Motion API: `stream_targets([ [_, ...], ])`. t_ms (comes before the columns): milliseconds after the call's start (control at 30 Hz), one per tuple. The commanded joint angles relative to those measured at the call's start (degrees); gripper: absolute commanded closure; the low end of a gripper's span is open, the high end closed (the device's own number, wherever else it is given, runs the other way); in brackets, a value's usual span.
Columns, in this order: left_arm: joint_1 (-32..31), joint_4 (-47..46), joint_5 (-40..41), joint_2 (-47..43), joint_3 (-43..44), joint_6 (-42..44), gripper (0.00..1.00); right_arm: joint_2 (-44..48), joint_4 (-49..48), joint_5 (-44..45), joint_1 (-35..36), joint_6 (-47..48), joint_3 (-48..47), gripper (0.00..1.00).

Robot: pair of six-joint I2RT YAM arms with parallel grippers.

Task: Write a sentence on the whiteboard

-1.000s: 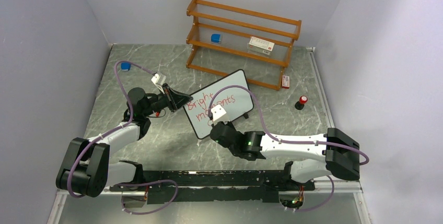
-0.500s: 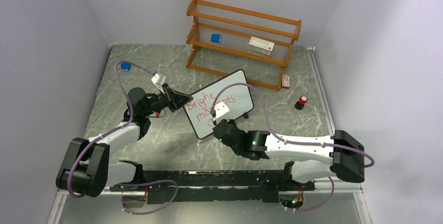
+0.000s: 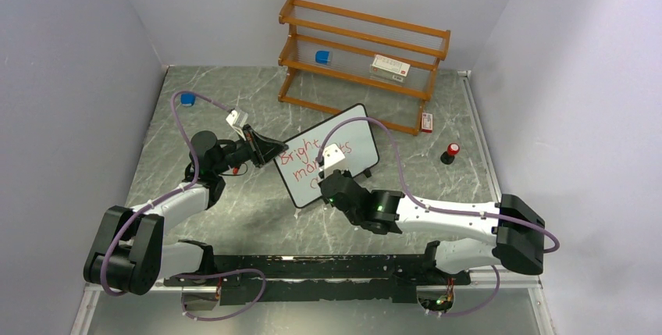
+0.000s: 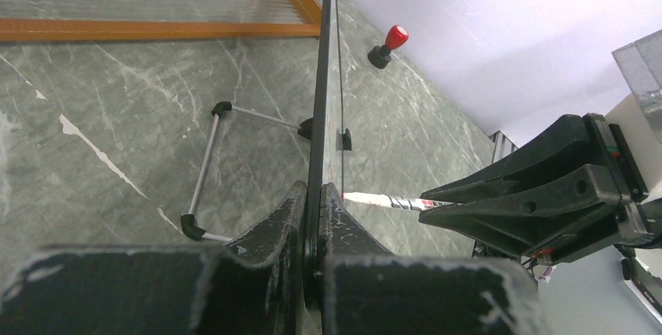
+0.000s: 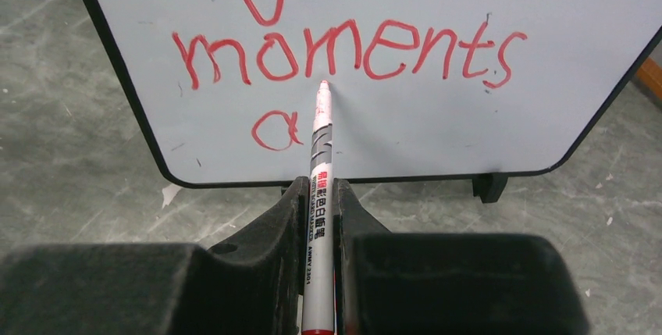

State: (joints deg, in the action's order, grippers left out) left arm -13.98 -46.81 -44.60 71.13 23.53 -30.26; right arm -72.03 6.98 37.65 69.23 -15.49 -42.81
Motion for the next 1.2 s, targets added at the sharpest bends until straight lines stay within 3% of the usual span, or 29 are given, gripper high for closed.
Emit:
stream_targets([
  [0, -0.52, 2.77, 0.48, 0.23, 0.65, 2.42, 0.95, -0.51, -2.40, -0.31, -0.28, 0.61, -2.09, 1.00],
  [1167, -0.52, 3.38, 0.92, -0.03, 0.79, 2.51, 0.95, -2.14, 6.05, -4.65, -0.28, -4.71, 1.02, 1.00],
])
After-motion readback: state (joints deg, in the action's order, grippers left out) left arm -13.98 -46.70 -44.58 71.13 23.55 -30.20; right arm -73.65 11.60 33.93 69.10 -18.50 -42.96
